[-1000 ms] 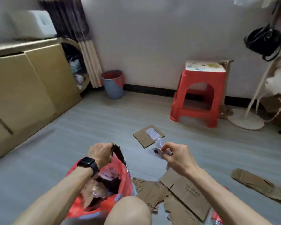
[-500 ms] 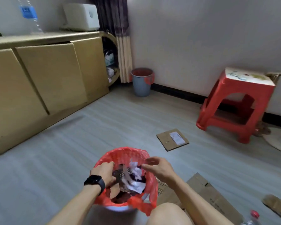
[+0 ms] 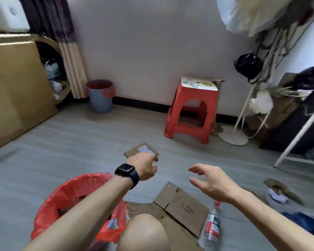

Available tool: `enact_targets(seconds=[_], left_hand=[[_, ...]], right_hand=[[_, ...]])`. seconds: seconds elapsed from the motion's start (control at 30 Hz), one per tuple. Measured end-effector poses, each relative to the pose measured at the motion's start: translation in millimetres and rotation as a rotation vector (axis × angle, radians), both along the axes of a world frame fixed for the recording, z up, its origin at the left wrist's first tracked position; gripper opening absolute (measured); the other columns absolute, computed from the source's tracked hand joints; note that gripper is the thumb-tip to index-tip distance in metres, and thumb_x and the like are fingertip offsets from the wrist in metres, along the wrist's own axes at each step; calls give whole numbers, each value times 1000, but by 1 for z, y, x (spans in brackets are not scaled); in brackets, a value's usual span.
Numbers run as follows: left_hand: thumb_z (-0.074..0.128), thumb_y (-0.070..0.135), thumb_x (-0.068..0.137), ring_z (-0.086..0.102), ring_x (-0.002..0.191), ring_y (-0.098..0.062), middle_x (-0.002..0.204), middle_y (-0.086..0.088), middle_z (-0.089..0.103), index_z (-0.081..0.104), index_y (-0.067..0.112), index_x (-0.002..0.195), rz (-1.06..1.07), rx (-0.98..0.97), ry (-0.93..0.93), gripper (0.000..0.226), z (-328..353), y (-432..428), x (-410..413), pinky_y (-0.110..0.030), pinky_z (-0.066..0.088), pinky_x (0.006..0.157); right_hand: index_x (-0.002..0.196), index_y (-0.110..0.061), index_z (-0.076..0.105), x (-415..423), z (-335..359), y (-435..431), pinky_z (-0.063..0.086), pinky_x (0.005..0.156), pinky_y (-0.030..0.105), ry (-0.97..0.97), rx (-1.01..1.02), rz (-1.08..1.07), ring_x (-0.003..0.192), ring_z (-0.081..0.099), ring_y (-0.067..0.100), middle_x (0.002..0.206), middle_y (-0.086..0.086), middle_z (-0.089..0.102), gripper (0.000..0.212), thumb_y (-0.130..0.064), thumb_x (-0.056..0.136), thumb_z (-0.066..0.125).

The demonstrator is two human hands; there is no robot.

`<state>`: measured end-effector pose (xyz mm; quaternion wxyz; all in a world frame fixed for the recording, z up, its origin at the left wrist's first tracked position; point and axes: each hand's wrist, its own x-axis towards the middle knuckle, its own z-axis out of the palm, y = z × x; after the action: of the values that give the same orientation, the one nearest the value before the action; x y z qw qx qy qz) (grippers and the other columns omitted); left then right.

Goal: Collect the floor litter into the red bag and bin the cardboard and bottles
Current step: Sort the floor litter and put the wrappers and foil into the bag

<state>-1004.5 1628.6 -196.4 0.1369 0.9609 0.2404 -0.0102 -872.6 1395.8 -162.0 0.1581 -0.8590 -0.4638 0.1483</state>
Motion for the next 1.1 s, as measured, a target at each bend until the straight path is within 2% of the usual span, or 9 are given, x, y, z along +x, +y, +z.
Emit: enact_targets(seconds=[0.07,0.17,0.33,0.47,0.53,0.77,0.9,1.0,1.1], left_hand=[[50,44,94,53,123,-18,132,5,59,54,33,132,-120,21,-22,39,11,-37,48,-38,51,95],[51,42,96,56,122,-16,131,5,60,55,32,134,-265,13,-30,39,17,-89,100,-32,49,96],[54,42,96,62,110,-16,124,7,65,57,34,130,-461,-93,41,36,-16,-196,166,-29,51,88],[56,41,95,63,107,-17,122,5,66,58,33,128,-547,-203,160,35,-70,-265,193,-31,53,90],[55,38,95,61,111,-18,123,5,65,57,32,130,-573,-234,231,36,-95,-288,198,-32,52,92],[51,35,97,60,115,-17,129,2,62,54,29,135,-607,-263,466,38,-181,-337,224,-27,47,95],[52,37,97,56,119,-20,134,0,57,51,30,137,-610,-224,554,41,-224,-348,253,-31,46,101],[52,38,97,51,125,-23,142,-3,47,48,30,140,-623,-192,588,45,-252,-358,283,-35,43,105],[56,40,95,42,133,-29,152,-7,31,40,31,146,-673,-169,546,54,-268,-378,326,-42,40,109]], right_hand=[[131,-29,59,23,8,-60,44,101,22,-72,-43,-72,118,57,4,130,-11,63,40,-45,94,61],[130,-31,59,47,1,-144,47,101,24,-59,-97,-236,116,58,2,130,-13,63,41,-49,93,58],[125,-32,63,60,-48,-278,49,98,25,162,-29,-648,110,60,1,121,-16,65,33,-43,94,62],[112,-36,65,54,-115,-340,52,97,32,310,132,-908,101,65,-1,110,-17,70,23,-37,89,69],[113,-37,62,46,-143,-354,52,96,28,382,163,-983,99,64,-1,109,-17,68,24,-33,91,69],[121,-31,57,58,-235,-386,48,84,12,596,168,-1104,98,63,0,111,-11,64,30,-27,92,66],[123,-26,59,94,-279,-403,51,96,29,638,146,-1168,101,66,9,116,-5,66,33,-27,91,67],[130,-20,58,132,-312,-418,48,96,28,634,72,-1207,109,64,16,125,1,65,41,-28,91,67],[138,-16,52,181,-343,-437,44,103,31,584,-8,-1236,123,57,23,138,6,57,50,-30,91,65]])
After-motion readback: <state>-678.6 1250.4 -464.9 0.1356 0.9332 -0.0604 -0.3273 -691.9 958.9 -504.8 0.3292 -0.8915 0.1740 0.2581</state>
